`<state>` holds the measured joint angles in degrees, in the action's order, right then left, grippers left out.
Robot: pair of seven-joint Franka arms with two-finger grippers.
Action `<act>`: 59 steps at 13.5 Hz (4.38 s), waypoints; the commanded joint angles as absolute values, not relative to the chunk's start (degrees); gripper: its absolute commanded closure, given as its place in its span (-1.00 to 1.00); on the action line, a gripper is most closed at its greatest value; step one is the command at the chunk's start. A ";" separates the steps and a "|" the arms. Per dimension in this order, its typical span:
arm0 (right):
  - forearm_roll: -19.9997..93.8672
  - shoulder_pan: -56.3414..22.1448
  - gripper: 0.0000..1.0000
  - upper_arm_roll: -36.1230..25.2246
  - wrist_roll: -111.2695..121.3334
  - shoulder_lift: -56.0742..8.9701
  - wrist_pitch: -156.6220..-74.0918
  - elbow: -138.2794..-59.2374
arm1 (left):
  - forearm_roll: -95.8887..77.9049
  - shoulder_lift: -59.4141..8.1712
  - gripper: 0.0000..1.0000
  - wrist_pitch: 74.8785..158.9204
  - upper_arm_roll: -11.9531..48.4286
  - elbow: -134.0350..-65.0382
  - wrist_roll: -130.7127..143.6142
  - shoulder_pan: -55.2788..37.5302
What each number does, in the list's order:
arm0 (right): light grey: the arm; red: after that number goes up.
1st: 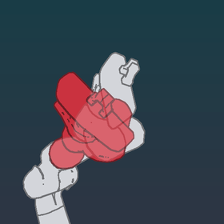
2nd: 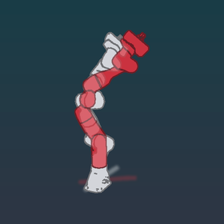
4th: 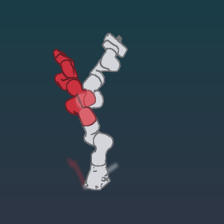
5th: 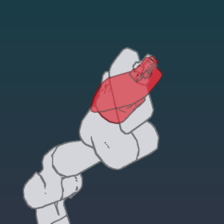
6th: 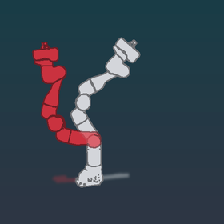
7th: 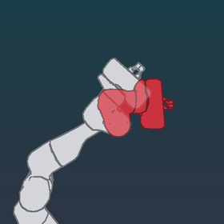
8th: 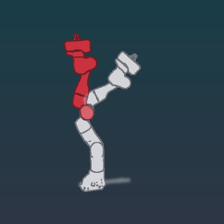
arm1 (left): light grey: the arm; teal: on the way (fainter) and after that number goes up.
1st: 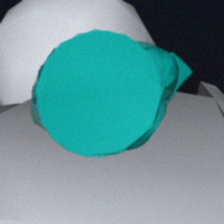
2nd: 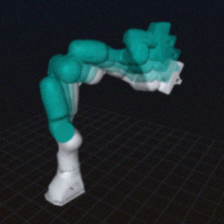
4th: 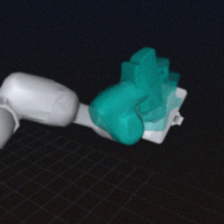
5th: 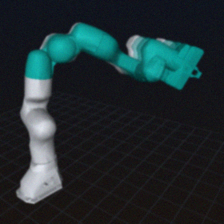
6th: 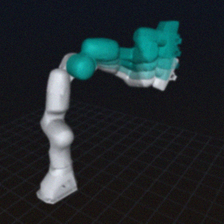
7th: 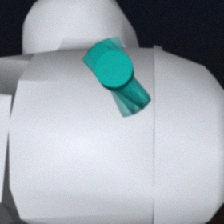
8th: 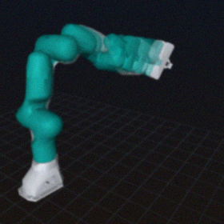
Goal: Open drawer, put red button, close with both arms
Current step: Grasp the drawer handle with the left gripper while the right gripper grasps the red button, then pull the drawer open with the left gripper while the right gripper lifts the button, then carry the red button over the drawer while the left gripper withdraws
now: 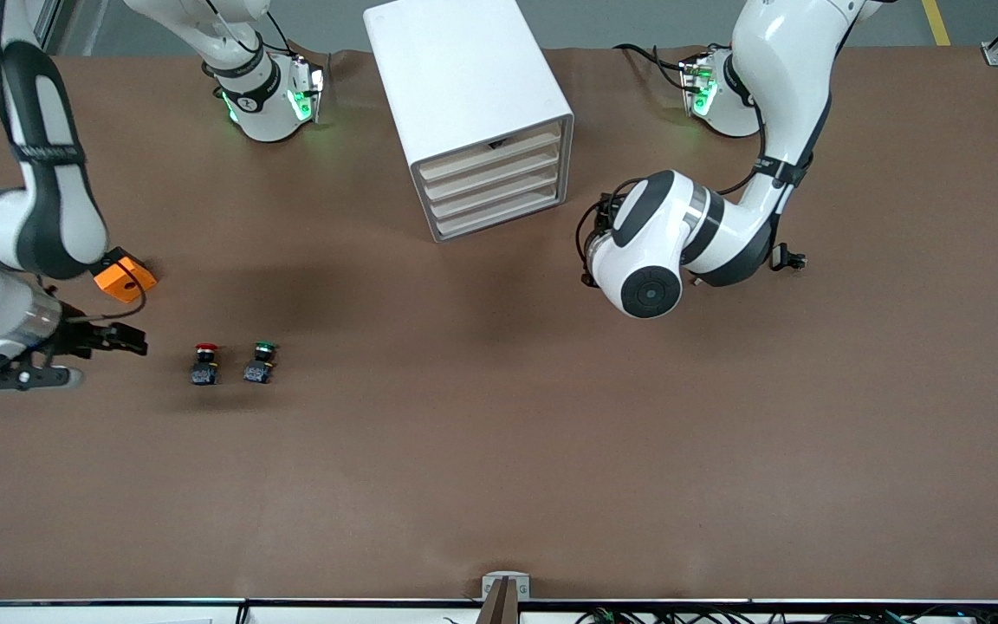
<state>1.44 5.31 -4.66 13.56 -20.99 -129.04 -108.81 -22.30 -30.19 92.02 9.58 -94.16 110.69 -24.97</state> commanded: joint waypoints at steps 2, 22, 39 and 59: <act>4.29 4.48 -1.00 -4.48 11.53 -26.26 -133.67 -108.20 | -30.31 -33.66 -1.00 92.55 9.23 -93.25 114.70 -26.28; 5.89 0.44 -1.00 -4.48 10.11 -30.76 -147.75 -116.28 | -51.33 -40.43 0.01 88.95 10.28 -93.16 131.40 -29.97; 5.89 -2.19 1.00 -4.31 -3.84 -21.19 -119.01 -106.44 | -50.98 -41.22 1.00 91.05 5.36 -89.66 131.13 -28.84; 6.25 -45.68 1.00 -3.87 -86.53 -10.19 -121.28 -107.05 | -15.68 -30.16 -1.00 74.44 5.54 -75.50 103.84 -12.92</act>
